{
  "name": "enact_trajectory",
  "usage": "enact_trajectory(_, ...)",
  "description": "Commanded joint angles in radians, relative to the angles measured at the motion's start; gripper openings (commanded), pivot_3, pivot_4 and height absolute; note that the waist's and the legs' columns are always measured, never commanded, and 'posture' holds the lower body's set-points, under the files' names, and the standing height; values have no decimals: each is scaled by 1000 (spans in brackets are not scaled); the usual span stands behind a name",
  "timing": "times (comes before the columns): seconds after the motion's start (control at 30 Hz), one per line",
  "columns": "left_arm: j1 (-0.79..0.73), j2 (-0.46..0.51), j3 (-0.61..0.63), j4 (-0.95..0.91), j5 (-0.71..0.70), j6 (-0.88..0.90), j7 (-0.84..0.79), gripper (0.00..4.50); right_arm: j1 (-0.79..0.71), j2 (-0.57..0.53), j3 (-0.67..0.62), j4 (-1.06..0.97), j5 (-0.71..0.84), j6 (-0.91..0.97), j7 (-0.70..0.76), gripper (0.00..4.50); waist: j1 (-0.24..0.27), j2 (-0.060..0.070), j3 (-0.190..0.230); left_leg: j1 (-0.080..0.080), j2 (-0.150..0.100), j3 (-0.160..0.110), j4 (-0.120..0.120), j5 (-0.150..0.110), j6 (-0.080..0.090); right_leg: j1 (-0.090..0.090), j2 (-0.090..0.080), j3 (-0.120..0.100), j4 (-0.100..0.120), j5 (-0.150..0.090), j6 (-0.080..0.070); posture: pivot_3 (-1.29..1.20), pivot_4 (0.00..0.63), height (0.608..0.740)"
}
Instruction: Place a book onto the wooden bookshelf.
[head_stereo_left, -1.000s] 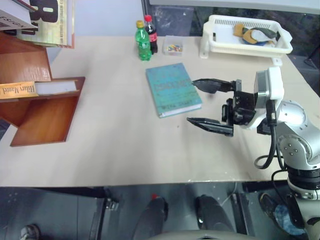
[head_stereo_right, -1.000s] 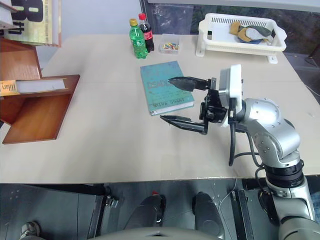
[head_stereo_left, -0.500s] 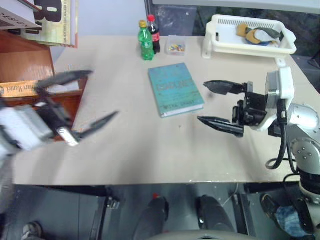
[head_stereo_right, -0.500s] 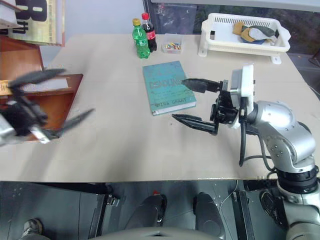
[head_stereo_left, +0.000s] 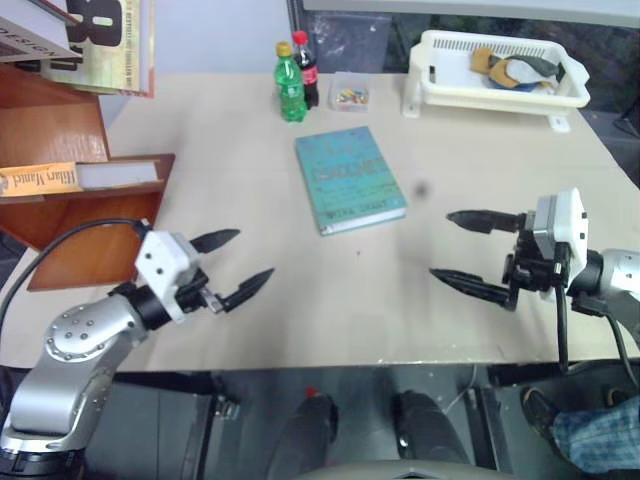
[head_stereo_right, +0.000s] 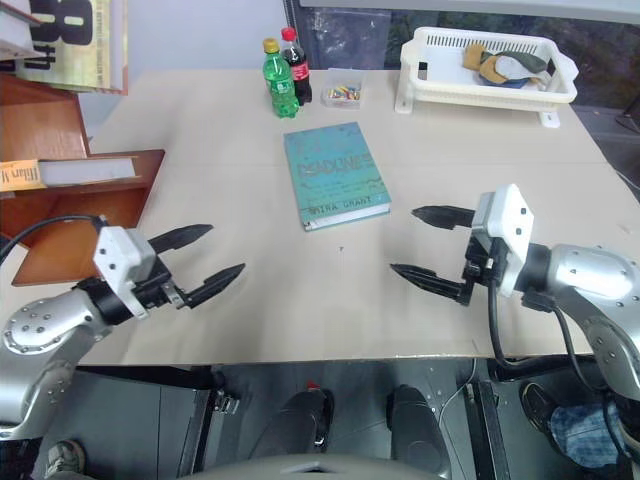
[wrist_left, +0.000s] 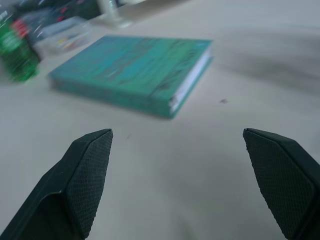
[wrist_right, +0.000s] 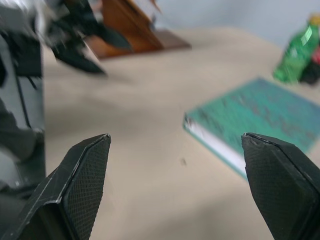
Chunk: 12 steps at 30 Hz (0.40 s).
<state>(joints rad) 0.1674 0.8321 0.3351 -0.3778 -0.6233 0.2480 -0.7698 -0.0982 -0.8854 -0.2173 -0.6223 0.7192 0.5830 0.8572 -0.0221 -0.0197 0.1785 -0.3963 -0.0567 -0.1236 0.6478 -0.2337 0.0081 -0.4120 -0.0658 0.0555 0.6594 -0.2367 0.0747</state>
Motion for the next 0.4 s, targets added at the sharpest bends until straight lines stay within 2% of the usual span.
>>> enact_trajectory(0.03,43,-1,61,-17,-30,33,-38,4470,73,-36,-92,-52,-19,14,-10,4308,6,0,0,0,0,0,0,0,0,0,0,0,0,0,0,0,150,740)
enact_trajectory(0.2,91,13,96,-12,-28,73,-77,4470,162,-62,-155,-72,-38,19,-6,4308,11,0,0,0,0,1,0,0,0,0,0,0,0,0,0,0,150,740)
enact_trajectory(0.4,69,6,128,19,-27,98,-99,4470,210,-59,-193,-83,-42,30,-20,4308,12,0,0,0,1,3,0,0,0,0,0,0,-1,0,0,0,150,740)
